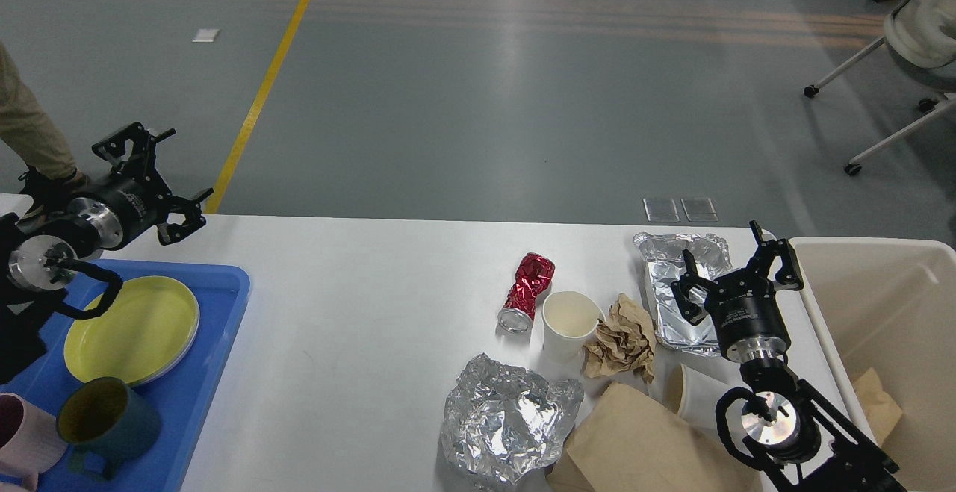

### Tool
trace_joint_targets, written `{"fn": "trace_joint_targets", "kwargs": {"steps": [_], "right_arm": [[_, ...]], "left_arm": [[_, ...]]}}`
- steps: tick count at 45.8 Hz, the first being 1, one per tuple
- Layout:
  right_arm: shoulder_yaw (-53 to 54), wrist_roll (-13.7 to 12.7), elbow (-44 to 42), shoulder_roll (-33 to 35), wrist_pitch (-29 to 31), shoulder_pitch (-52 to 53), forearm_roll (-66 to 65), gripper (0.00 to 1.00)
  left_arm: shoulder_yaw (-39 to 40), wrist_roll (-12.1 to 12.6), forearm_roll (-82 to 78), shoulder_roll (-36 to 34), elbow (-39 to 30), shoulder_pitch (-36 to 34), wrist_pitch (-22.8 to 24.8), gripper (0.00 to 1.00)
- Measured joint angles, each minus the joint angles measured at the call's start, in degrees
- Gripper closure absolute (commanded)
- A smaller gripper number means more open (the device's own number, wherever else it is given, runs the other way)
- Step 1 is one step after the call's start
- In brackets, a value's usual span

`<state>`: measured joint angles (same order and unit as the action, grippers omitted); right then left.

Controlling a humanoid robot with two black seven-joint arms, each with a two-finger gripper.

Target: Tidy desktop

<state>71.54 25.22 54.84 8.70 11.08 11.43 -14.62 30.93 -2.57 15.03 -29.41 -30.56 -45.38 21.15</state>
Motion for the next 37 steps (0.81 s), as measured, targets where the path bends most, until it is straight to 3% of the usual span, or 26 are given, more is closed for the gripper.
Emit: {"fn": "trace_joint_targets", "kwargs": {"steps": [7, 11, 22, 28, 37], "right_arm": [[-0.01, 0.0, 0.0, 0.0, 0.0, 0.0, 0.02, 0.0], [-0.01, 0.0, 0.0, 0.0, 0.0, 0.0, 0.02, 0.0], [-0.01, 0.0, 0.02, 0.0, 0.0, 0.0, 0.01, 0.0], [-0.01, 0.0, 0.08, 0.0, 0.0, 0.0, -0.04, 0.0], [-0.01, 0.0, 0.05, 0.0, 0.0, 0.0, -0.04, 0.0]], "left_arm": [[4.76, -6.71, 0.04, 2.48, -0.56, 4.52, 5.08, 0.04], [10.58, -9.04, 0.36, 3.21, -3.11, 7.63, 7.3, 0.04], [27.1, -10.28, -3.99, 4.95, -17.64, 20.75, 5.69, 0.04], [37.78, -10.41, -13.2, 9.28, -25.78, 27.43, 3.29, 0.04], [48.69, -10.17, -25.96, 17.49, -28.98, 31.73, 2.16, 0.04]]}}
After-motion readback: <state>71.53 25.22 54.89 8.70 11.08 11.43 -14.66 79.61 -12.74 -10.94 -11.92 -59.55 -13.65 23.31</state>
